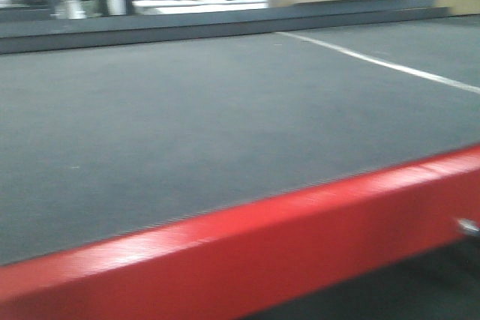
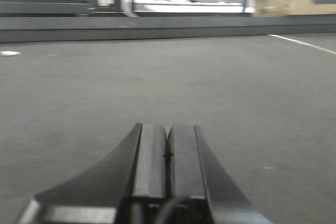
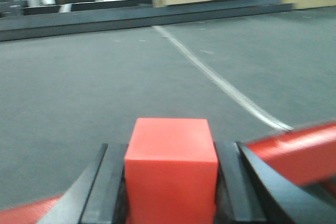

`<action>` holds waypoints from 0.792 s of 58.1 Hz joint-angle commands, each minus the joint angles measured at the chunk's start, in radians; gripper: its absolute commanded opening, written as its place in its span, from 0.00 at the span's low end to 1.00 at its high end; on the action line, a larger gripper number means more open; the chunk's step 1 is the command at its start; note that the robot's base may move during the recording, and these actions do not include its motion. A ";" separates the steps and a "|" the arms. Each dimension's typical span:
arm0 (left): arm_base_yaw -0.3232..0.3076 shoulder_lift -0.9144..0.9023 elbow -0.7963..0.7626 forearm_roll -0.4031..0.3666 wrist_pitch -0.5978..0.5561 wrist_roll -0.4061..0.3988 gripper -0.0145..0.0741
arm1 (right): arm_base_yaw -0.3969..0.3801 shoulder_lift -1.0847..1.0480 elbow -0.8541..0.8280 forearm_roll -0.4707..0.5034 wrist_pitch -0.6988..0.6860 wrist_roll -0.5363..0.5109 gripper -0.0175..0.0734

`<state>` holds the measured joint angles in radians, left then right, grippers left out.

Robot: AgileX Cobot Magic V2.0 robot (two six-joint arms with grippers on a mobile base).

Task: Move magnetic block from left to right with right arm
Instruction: 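Drive the base away from the table holding the cube in the right gripper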

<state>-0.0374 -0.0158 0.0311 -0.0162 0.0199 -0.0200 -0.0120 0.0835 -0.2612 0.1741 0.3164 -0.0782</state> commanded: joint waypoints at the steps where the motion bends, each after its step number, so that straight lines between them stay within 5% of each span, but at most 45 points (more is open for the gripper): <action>1: -0.007 -0.007 0.010 -0.006 -0.083 -0.001 0.03 | -0.002 0.011 -0.029 0.005 -0.080 -0.001 0.61; 46: -0.007 -0.007 0.010 -0.006 -0.083 -0.001 0.03 | -0.002 0.011 -0.029 0.005 -0.080 -0.001 0.61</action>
<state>-0.0374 -0.0158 0.0311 -0.0162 0.0199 -0.0200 -0.0120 0.0835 -0.2612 0.1741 0.3164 -0.0782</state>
